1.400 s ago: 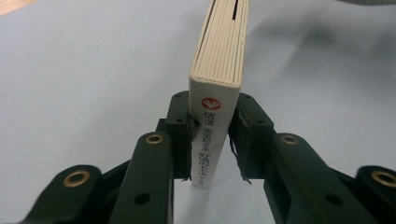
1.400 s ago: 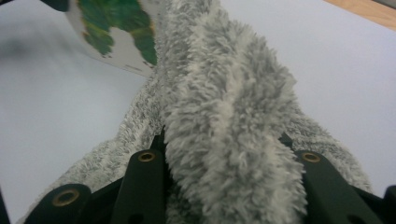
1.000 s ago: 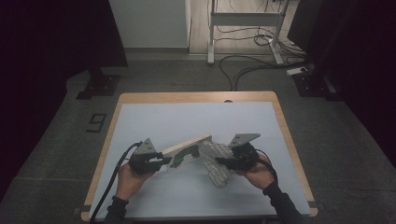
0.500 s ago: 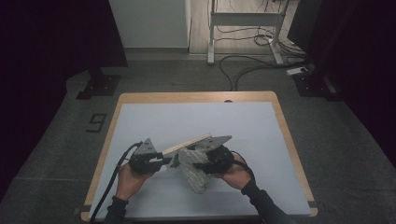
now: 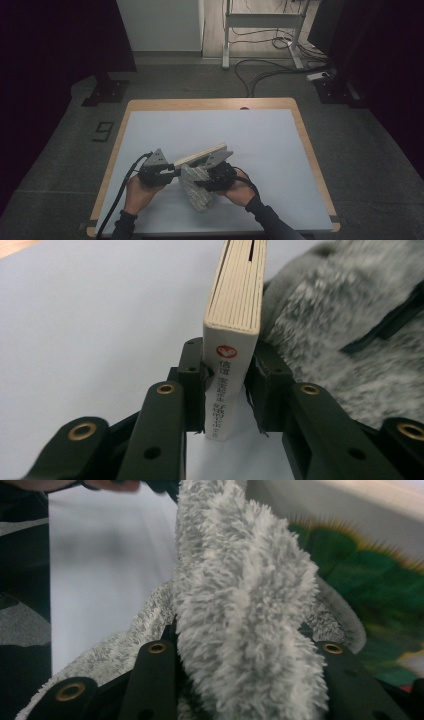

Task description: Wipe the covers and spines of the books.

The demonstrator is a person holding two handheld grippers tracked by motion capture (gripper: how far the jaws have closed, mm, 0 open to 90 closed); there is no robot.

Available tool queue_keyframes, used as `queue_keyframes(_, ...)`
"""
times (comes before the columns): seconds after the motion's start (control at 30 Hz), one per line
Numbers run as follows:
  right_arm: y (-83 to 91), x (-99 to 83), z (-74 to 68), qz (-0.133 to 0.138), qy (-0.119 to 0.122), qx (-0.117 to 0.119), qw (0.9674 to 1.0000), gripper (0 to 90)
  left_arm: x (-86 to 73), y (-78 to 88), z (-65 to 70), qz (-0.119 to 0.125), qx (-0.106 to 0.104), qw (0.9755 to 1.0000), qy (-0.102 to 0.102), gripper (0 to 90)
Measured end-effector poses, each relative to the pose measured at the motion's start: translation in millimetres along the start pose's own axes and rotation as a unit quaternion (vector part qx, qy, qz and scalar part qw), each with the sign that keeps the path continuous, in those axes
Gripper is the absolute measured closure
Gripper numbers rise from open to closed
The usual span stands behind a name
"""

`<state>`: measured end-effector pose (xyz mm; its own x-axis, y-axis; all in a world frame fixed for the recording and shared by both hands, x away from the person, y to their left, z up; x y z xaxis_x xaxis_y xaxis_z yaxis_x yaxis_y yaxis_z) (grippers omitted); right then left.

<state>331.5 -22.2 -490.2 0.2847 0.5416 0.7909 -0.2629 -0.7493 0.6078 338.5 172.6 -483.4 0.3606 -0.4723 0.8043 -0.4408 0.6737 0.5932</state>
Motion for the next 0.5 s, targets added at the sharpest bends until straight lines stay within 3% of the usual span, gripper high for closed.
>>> queue_keyframes(0.23,-14.7,-15.9,0.1,0.002,0.007,-0.008,0.9999,60.0,0.0,0.0,0.1,0.000,0.000,1.0000,0.000,70.2)
queue_keyframes(0.4,-25.7,-32.1,-1.2,-0.017,0.017,-0.015,0.9996,58.8,-0.1,0.1,0.4,0.000,0.000,1.0000,-0.001,70.2)
queue_keyframes(0.5,-29.8,-38.7,-0.6,-0.021,0.012,-0.011,0.9997,57.6,-0.1,0.1,0.3,-0.001,-0.001,1.0000,-0.001,70.2)
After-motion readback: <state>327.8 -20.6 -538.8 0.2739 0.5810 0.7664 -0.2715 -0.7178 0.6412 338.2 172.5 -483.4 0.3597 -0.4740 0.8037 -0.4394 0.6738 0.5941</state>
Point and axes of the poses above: each handheld gripper's, and its own axes: y roughly backward along the jaws, x roughly out of its top, z roughly to its right, the point moved 4 cm from there along -y, roughly forward along the jaws, and after that the axes turned 3 degrees about z, right-handed, at the moved point
